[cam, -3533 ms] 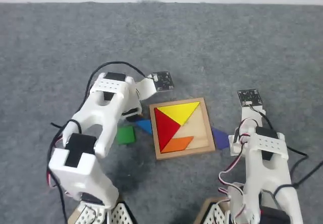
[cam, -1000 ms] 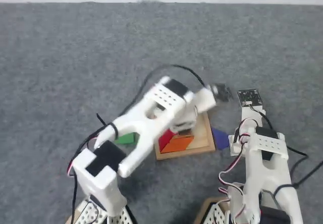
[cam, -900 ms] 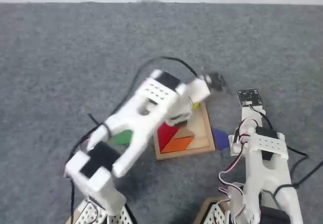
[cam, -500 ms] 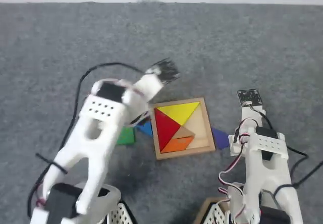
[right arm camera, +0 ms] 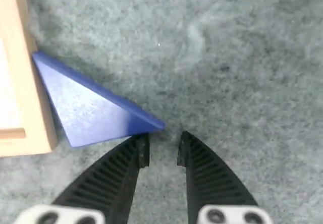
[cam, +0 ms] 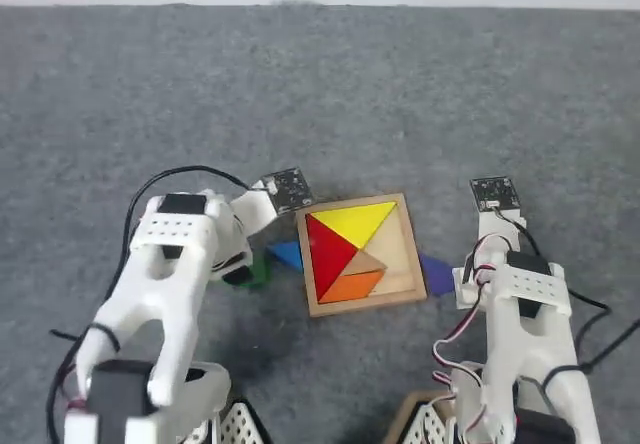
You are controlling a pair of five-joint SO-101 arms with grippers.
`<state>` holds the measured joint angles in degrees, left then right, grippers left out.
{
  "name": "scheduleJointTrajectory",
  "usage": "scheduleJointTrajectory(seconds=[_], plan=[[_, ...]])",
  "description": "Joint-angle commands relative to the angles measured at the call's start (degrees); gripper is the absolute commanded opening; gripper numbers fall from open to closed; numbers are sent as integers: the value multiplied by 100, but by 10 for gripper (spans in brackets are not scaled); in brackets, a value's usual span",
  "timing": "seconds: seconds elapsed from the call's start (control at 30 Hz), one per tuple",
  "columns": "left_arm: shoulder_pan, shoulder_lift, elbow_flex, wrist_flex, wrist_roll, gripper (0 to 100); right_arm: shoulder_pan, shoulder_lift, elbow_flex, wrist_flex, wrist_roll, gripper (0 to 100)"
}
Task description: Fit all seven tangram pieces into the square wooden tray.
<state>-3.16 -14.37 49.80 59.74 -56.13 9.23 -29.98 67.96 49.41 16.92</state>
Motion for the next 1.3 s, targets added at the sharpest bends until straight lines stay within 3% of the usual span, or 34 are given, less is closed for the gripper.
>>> scheduleJointTrajectory(seconds=[0.0,0.37,0.63,1.03,1.17,1.27], plan=[[0,563,-303,-229,-202,246,22,4,-18,-145,53,112],[264,1336,-576,-334,-211,239,22,4,-18,-145,70,112],[264,1284,-576,-70,-545,61,22,4,-18,-145,79,112],[273,-519,-1086,1187,-431,59,22,4,-18,-145,79,112],[273,-659,-1068,1055,-404,75,22,4,-18,-145,79,112],[264,-334,-936,659,-167,141,22,4,-18,-145,79,112]])
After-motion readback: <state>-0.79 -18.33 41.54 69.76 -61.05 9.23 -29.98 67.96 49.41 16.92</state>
